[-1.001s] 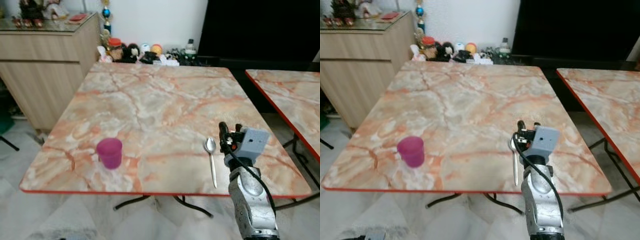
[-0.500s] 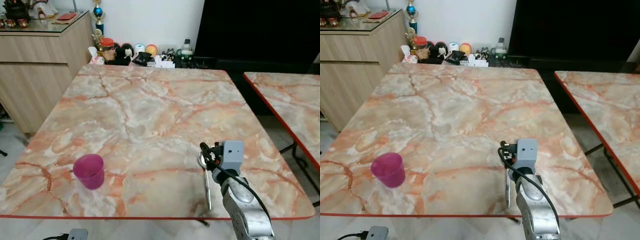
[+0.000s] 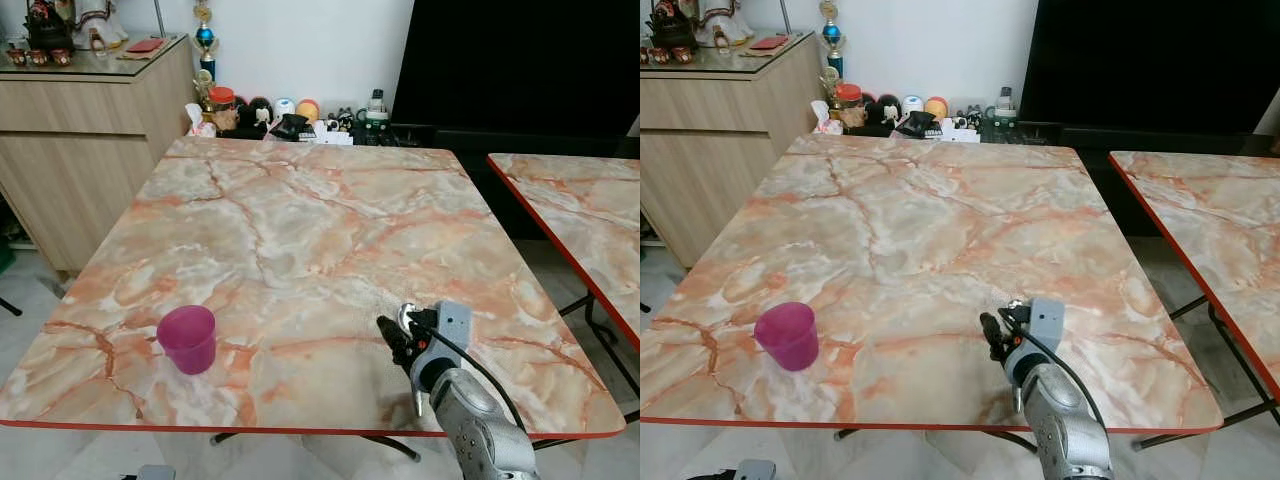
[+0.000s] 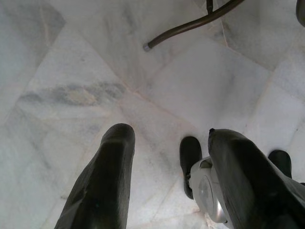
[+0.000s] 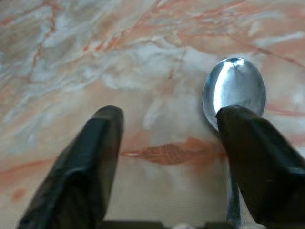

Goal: Setting the table

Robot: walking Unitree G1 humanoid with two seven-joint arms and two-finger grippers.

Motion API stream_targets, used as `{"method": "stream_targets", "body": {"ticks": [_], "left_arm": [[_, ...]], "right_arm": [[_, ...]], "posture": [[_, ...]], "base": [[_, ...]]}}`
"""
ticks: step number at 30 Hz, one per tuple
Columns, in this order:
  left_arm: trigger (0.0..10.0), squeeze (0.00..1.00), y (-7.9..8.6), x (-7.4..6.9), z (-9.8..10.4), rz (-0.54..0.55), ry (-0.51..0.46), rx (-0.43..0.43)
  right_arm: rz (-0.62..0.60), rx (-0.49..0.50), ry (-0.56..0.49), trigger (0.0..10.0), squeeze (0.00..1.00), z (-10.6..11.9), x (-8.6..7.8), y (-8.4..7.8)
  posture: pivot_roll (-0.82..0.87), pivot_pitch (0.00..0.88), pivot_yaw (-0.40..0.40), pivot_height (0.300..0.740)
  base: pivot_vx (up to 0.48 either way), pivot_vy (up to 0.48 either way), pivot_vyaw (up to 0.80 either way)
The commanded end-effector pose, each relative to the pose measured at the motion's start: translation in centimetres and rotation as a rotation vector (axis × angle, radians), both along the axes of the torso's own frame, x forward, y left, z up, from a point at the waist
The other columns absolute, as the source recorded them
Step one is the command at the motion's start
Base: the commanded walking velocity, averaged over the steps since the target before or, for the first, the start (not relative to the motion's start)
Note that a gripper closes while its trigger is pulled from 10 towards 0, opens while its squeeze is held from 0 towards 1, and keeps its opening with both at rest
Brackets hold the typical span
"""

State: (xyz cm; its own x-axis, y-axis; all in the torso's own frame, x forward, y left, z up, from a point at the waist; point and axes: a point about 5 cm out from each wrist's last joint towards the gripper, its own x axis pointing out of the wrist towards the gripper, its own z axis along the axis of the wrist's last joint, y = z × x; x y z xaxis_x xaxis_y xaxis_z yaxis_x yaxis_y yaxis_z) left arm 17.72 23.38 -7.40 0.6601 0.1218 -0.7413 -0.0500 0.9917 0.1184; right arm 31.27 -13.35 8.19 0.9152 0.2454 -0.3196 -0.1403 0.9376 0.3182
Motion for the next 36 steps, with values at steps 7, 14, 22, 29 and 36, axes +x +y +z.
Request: {"method": "stream_targets", "body": {"ticks": [7, 14, 22, 29, 36], "left_arm": [[10.0, 0.00, 0.1, -0.8, -0.3, 0.001, 0.018, 0.002], [10.0, 0.00, 0.0, -0.9, -0.4, -0.003, 0.021, 0.002], [10.0, 0.00, 0.0, -1.0, -0.5, -0.002, 0.024, -0.001], [10.0, 0.00, -0.1, -1.1, -0.5, 0.008, 0.026, -0.002], [10.0, 0.00, -0.2, -1.1, -0.6, 0.011, 0.027, -0.007]], "right_arm": [[-0.036, -0.037, 0.026, 10.0, 0.00, 0.0, 0.4, -0.7], [-0.015, -0.049, 0.051, 10.0, 0.00, -0.3, 0.2, -0.3], [-0.027, -0.064, 0.078, 10.0, 0.00, -0.7, -0.2, -0.5], [-0.061, -0.074, 0.067, 10.0, 0.00, -0.3, -0.5, -1.0], [-0.035, -0.086, 0.108, 10.0, 0.00, -1.1, -1.0, -0.6]], "posture": [[0.08, 0.044, -0.054, 0.740], [0.08, 0.043, -0.058, 0.740], [0.08, 0.058, -0.062, 0.740], [0.07, 0.073, -0.064, 0.740], [0.07, 0.076, -0.068, 0.740]], "base": [[0.000, 0.000, 0.00], [0.000, 0.000, 0.00], [0.000, 0.000, 0.00], [0.000, 0.000, 0.00], [0.000, 0.000, 0.00]]}}
